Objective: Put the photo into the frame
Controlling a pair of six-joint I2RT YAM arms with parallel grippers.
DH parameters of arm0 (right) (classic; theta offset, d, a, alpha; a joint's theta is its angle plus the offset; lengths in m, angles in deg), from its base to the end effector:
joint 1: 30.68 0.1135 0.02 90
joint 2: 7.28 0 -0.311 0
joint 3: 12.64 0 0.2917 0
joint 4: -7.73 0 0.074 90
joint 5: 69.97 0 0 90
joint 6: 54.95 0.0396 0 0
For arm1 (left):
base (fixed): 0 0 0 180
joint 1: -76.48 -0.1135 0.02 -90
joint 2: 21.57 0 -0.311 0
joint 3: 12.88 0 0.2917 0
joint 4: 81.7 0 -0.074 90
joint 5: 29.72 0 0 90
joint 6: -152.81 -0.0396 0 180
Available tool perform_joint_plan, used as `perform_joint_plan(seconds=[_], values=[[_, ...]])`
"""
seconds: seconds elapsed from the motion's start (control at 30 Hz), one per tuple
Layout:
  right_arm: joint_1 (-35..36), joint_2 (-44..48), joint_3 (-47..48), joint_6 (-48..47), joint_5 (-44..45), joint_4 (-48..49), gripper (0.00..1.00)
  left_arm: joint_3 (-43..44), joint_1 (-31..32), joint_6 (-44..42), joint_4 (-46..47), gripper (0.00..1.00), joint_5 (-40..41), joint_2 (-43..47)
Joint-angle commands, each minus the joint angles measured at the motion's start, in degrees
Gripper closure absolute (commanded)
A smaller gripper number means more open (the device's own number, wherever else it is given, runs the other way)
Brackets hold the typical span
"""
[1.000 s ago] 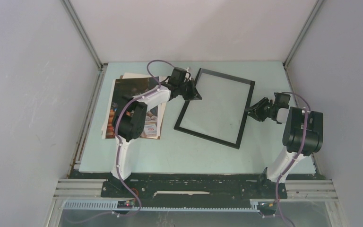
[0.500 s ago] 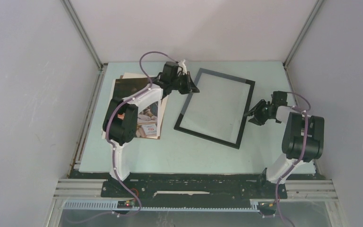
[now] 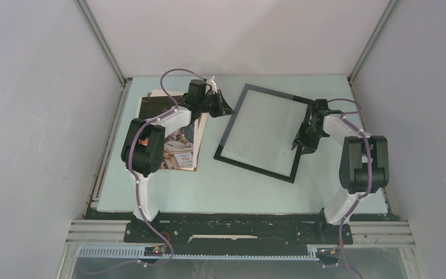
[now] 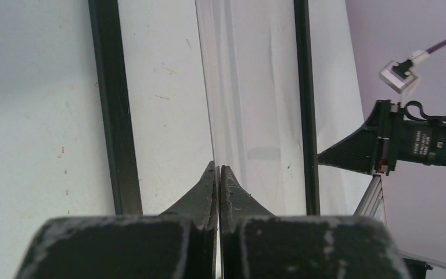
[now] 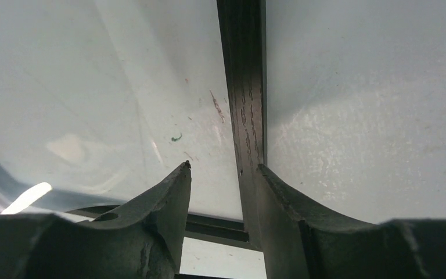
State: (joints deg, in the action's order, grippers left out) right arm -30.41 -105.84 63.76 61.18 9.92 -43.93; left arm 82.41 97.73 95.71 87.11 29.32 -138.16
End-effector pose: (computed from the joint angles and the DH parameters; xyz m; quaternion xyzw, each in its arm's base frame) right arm 0.3679 0.0087 0.2025 0.2086 0.9640 0.1169 0.1166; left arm 0.4792 -0.2082 0.2277 0.0420 0.8536 -0.4194 0.3063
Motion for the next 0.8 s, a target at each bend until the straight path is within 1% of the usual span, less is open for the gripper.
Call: perform_joint_plan(seconds=[0.0,0.1,0.27,0.33,0.4,0.43,0.5,0.57,0.63,0.7,0.77], values=[[1.64,-2.64,4.23,-3.17,7.99,-8.06,0.48,-1.25,-0.06,0.06,5.00,1.00,-2.26,2.14],[1.19,-5.62,6.61,-4.85,9.81,-9.98,0.48,-2.35,-0.31,1.36,7.08,1.00,-2.95,2.27],[0.69,-10.93,10.56,-7.63,6.86,-9.97,0.57,-4.35,-0.40,3.61,10.63,1.00,-4.34,2.50],[0.87,-13.26,11.96,-9.98,4.49,-10.02,0.59,-5.40,-0.40,3.99,11.05,1.00,-4.73,2.86],[1.43,-16.21,13.61,-13.02,5.07,-11.72,0.62,-6.53,-0.42,5.01,11.58,1.00,-5.01,3.34],[1.84,-17.58,14.18,-14.20,7.07,-12.34,0.65,-6.98,-0.47,5.67,11.68,1.00,-5.57,3.69],[2.59,-18.98,14.00,-16.10,9.22,-12.62,0.75,-8.33,-0.64,7.81,12.09,1.00,-6.72,4.99],[3.01,-18.73,13.00,-17.70,9.87,-12.32,0.86,-10.03,-0.97,10.31,13.24,1.00,-8.16,6.67],[3.07,-17.06,11.21,-19.48,10.10,-11.20,0.94,-12.25,-1.23,12.31,15.40,1.00,-8.54,8.74],[3.14,-15.62,9.96,-21.70,9.46,-10.20,0.98,-13.84,-1.37,12.58,15.90,1.00,-7.83,10.43],[3.18,-14.97,9.73,-23.19,8.20,-9.64,1.00,-14.59,-1.39,13.00,15.83,1.00,-7.77,11.21]])
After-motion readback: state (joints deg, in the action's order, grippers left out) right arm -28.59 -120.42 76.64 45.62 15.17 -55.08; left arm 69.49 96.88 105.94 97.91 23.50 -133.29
